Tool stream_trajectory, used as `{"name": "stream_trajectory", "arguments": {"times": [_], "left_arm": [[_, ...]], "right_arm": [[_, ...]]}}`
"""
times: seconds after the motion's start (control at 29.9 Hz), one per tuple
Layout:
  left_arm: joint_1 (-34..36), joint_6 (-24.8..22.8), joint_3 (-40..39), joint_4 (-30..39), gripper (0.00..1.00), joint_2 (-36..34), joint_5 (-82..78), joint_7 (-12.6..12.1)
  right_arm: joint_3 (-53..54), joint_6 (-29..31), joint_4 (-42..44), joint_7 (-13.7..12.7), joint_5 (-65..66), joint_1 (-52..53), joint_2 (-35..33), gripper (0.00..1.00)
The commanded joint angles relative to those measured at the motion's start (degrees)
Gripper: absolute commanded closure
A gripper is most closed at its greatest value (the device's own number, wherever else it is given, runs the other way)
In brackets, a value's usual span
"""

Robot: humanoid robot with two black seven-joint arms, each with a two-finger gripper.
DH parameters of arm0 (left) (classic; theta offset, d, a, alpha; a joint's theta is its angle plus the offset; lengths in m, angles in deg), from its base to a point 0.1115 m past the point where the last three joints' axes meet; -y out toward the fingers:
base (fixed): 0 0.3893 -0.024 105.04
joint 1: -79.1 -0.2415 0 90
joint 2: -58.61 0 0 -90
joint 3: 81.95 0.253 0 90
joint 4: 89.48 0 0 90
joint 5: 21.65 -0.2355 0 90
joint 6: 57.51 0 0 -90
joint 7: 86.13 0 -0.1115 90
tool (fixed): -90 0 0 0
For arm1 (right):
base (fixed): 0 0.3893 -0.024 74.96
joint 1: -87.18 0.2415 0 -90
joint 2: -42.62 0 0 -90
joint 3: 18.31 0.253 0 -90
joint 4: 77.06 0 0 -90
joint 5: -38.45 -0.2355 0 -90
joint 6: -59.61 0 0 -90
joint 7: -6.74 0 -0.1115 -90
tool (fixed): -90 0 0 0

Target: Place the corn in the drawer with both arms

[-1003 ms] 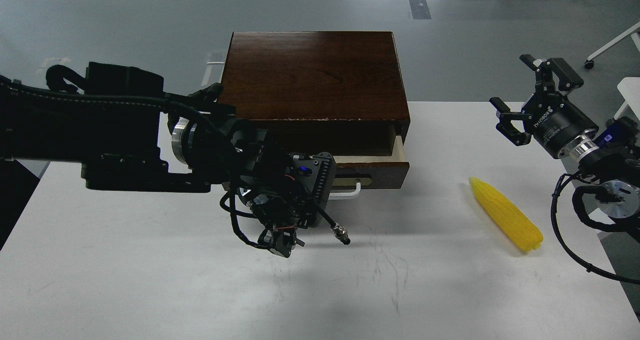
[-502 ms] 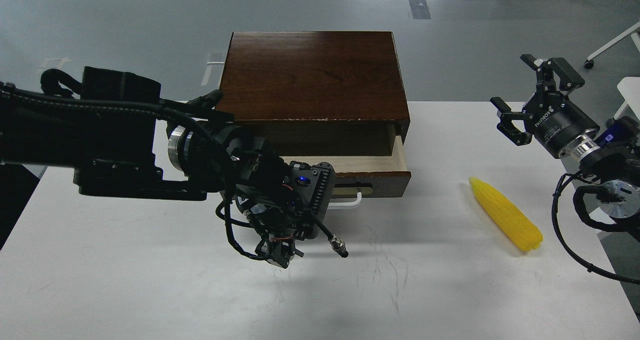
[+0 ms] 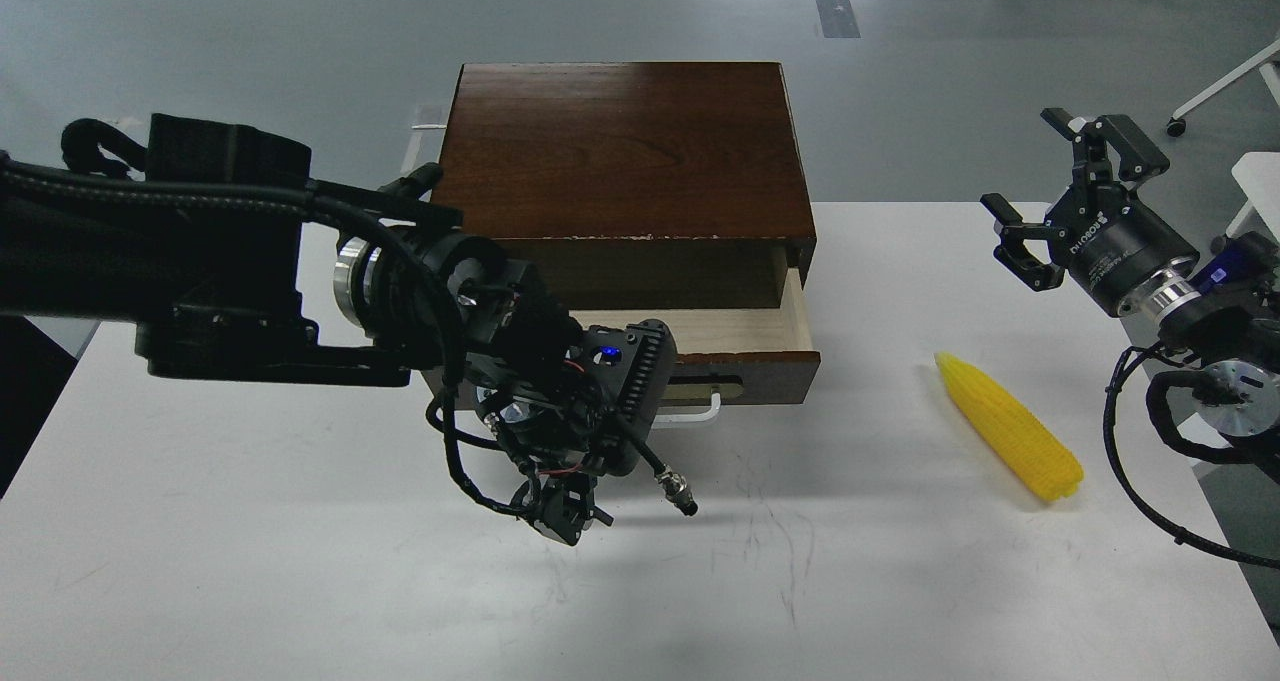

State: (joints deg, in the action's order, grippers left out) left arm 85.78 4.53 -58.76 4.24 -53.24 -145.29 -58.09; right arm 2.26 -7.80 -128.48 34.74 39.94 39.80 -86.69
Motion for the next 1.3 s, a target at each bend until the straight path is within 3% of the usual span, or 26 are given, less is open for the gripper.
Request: {"name": "stream_trajectory", "arguments": {"times": [0.0, 0.33, 0.57, 0.84, 1.0, 1.27], "left_arm": [[0.27, -0.04, -0.07, 0.06, 0.02, -0.82, -0.03, -0.04], [2.55, -0.04, -0.77, 1.20, 0.02, -0.82, 0.06, -0.04], [4.39, -0.04, -6.57, 7.08, 0.02, -4.42, 4.08, -0.04], [7.13, -0.04, -12.81, 6.83, 0.02, -9.43, 15.60, -0.04], [6.51, -0.04, -16.94, 2.27, 0.02, -12.95, 27.47, -0.04], [-1.92, -0.04, -21.87, -6.62, 0.02, -18.75, 52.87, -0.04]], "right_arm": [[0.00, 0.00, 0.00, 0.00, -0.08, 0.01, 0.02, 0.00], [0.00, 0.00, -0.09, 0.00, 0.00, 0.01, -0.07, 0.00], [0.00, 0.00, -0.09, 0.00, 0.00, 0.01, -0.07, 0.00], [0.00, 0.00, -0.09, 0.00, 0.00, -0.08, -0.07, 0.00], [0.00, 0.00, -0.09, 0.00, 0.00, -0.08, -0.07, 0.00], [0.00, 0.00, -0.09, 0.00, 0.00, -0.08, -0.07, 0.00]]}}
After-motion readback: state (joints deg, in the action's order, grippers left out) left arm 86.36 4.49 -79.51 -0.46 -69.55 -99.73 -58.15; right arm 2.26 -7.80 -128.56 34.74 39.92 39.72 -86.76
